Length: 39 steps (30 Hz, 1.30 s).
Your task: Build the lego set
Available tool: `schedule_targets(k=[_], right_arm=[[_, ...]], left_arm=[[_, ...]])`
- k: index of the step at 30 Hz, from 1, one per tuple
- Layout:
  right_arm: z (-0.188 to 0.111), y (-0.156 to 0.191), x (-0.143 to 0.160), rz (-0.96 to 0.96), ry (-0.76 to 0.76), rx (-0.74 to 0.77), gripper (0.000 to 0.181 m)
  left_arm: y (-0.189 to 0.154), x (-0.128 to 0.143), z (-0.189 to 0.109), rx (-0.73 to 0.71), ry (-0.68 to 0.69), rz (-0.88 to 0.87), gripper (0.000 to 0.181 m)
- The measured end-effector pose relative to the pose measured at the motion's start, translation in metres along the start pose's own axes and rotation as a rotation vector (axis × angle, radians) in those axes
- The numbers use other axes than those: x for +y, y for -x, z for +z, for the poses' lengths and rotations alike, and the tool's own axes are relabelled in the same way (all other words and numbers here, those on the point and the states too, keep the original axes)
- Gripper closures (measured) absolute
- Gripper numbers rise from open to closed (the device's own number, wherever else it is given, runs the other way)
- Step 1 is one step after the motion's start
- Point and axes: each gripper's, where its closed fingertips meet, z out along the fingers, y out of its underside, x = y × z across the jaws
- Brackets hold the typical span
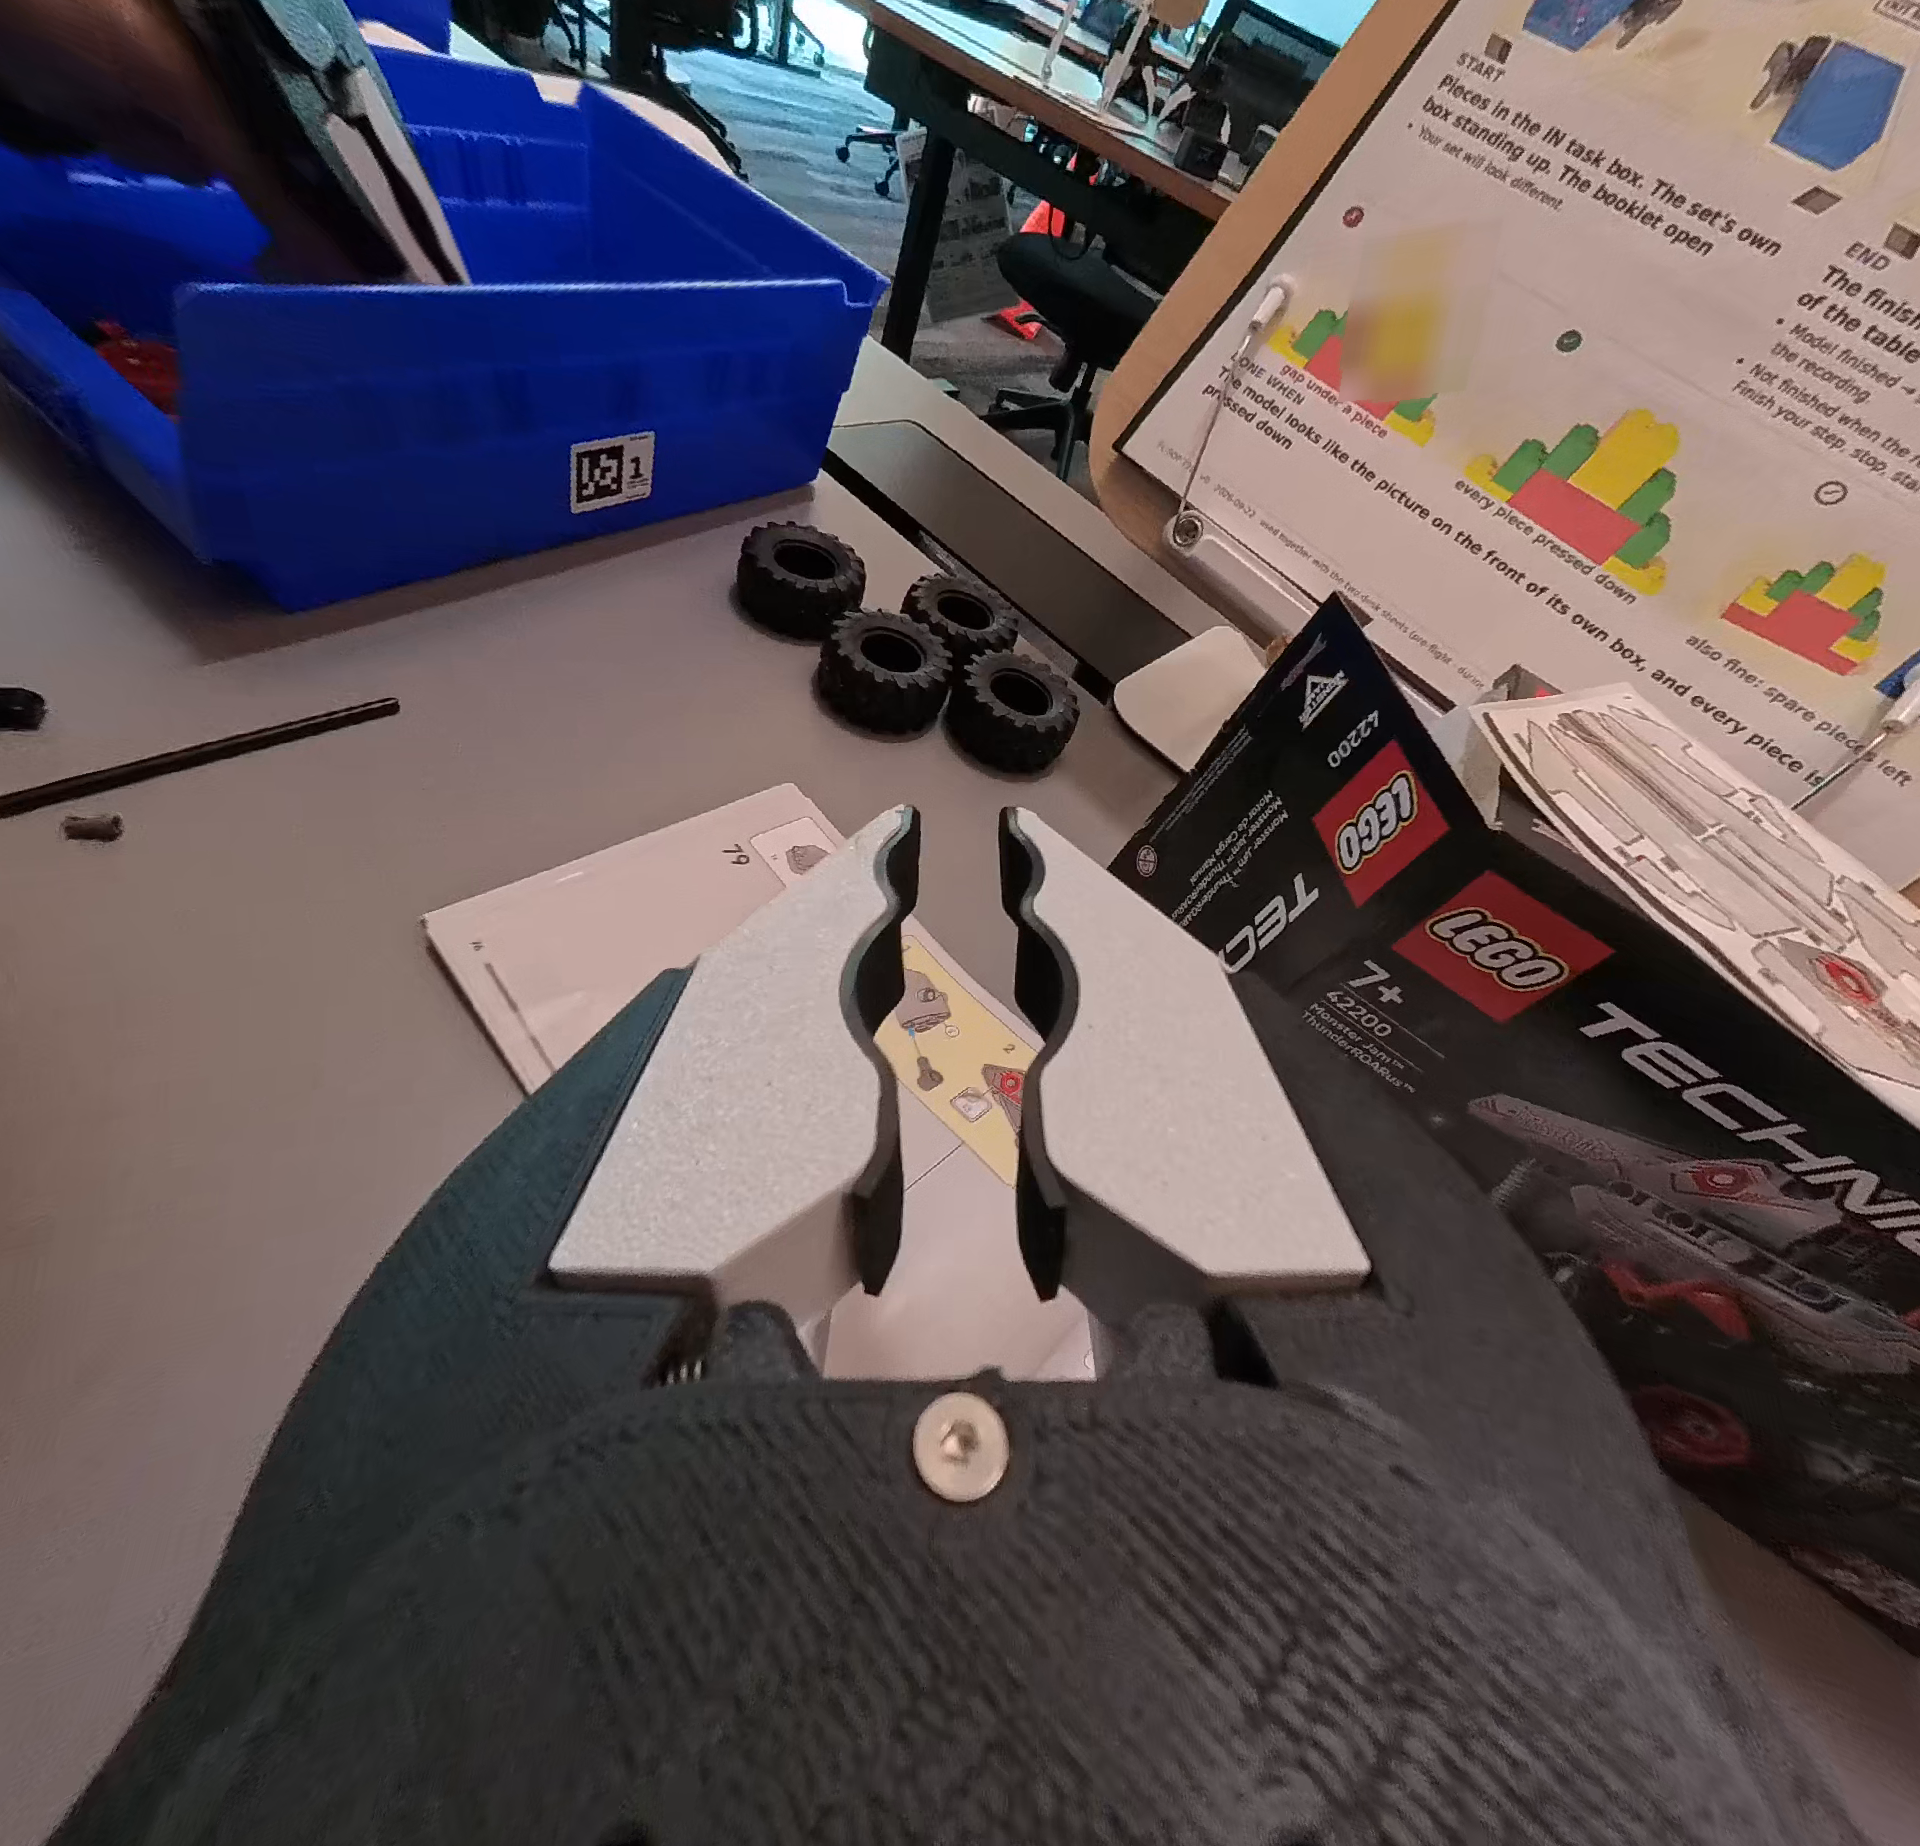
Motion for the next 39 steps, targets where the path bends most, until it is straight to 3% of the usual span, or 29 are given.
schedule_targets(k=[6, 11, 13, 16, 19, 23, 28, 31, 33, 36, 39], right_arm=[[-0.029, -0.006, -0.008, 0.029, -0.045, 0.027, 0.166], [-0.051, -0.01, 0.004, 0.069, -0.035, 0.04, 0.166], [-0.055, -0.006, 0.008, 0.085, -0.025, 0.002, 0.165], [-0.061, -0.005, 0.012, 0.066, -0.003, -0.029, 0.164], [-0.067, -0.003, 0.017, 0.04, 0.049, -0.038, 0.16], [-0.08, 0.007, 0.033, -0.028, 0.122, -0.035, 0.158], [-0.102, 0.019, 0.047, -0.028, 0.184, -0.025, 0.156], [-0.117, 0.024, 0.054, -0.046, 0.228, -0.019, 0.156], [-0.127, 0.024, 0.06, -0.067, 0.261, 0.004, 0.155], [-0.134, 0.027, 0.065, -0.053, 0.257, 0.01, 0.155], [-0.136, 0.028, 0.072, -0.036, 0.249, 0.014, 0.155]], left_arm=[[0.029, 0.008, -0.011, -0.164, 0.018, -0.057, 0.168], [0.008, -0.02, -0.034, -0.087, -0.111, -0.079, 0.168], [0.008, -0.036, -0.054, -0.163, -0.196, -0.038, 0.167], [0.003, -0.037, -0.075, -0.194, -0.222, 0.004, 0.167], [-0.013, -0.031, -0.078, -0.12, -0.194, 0.026, 0.163], [-0.062, -0.041, -0.093, 0.052, -0.281, 0.095, 0.153], [-0.103, -0.054, -0.108, 0.128, -0.328, 0.112, 0.135], [-0.124, -0.056, -0.097, 0.142, -0.302, 0.086, 0.114], [-0.139, -0.042, -0.078, 0.15, -0.186, 0.097, 0.108], [-0.133, -0.015, -0.051, 0.034, 0.006, 0.152, 0.12], [-0.135, -0.013, -0.042, 0.047, 0.02, 0.192, 0.127]])
